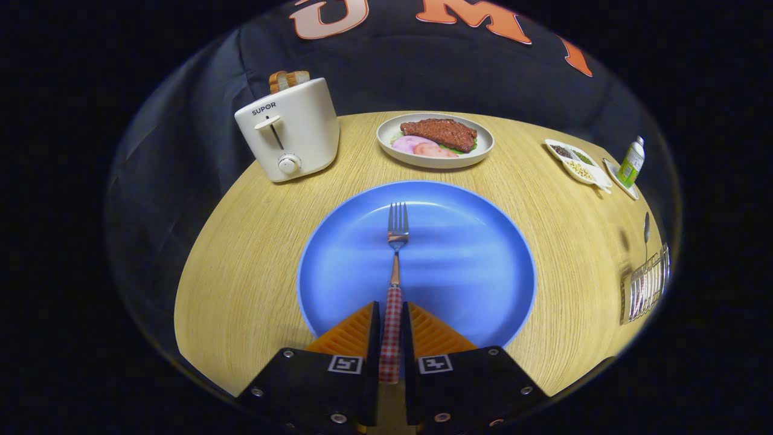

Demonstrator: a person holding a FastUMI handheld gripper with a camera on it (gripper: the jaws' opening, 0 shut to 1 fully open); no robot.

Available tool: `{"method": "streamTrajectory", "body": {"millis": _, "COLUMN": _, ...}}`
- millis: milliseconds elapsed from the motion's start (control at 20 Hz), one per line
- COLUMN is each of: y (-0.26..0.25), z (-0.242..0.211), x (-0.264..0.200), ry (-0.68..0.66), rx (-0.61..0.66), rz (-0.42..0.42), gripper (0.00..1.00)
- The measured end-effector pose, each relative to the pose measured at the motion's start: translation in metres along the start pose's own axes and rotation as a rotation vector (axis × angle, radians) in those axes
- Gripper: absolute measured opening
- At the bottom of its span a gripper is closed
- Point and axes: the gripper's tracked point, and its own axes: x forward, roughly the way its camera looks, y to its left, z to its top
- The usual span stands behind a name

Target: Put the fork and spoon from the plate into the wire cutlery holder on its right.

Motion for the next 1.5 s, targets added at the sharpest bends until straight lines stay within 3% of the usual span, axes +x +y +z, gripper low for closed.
{"method": "streamTrajectory", "body": {"millis": 200, "y": -0.005, "z": 0.009, "x": -0.006, "ry": -0.028, "rx": 0.009, "rz": 0.032, "gripper": 0.10}}
{"method": "streamTrajectory", "body": {"millis": 550, "y": -0.050, "z": 0.048, "x": -0.054, "ry": -0.111, "rx": 0.002, "rz": 0.052, "gripper": 0.08}}
{"method": "streamTrajectory", "body": {"millis": 900, "y": -0.148, "z": 0.062, "x": -0.112, "ry": -0.145, "rx": 0.037, "rz": -0.026, "gripper": 0.08}}
{"method": "streamTrajectory", "body": {"millis": 1300, "y": -0.264, "z": 0.034, "x": -0.169, "ry": -0.092, "rx": 0.125, "rz": -0.127, "gripper": 0.08}}
{"method": "streamTrajectory", "body": {"millis": 1500, "y": -0.310, "z": 0.022, "x": -0.193, "ry": -0.061, "rx": 0.069, "rz": -0.189, "gripper": 0.09}}
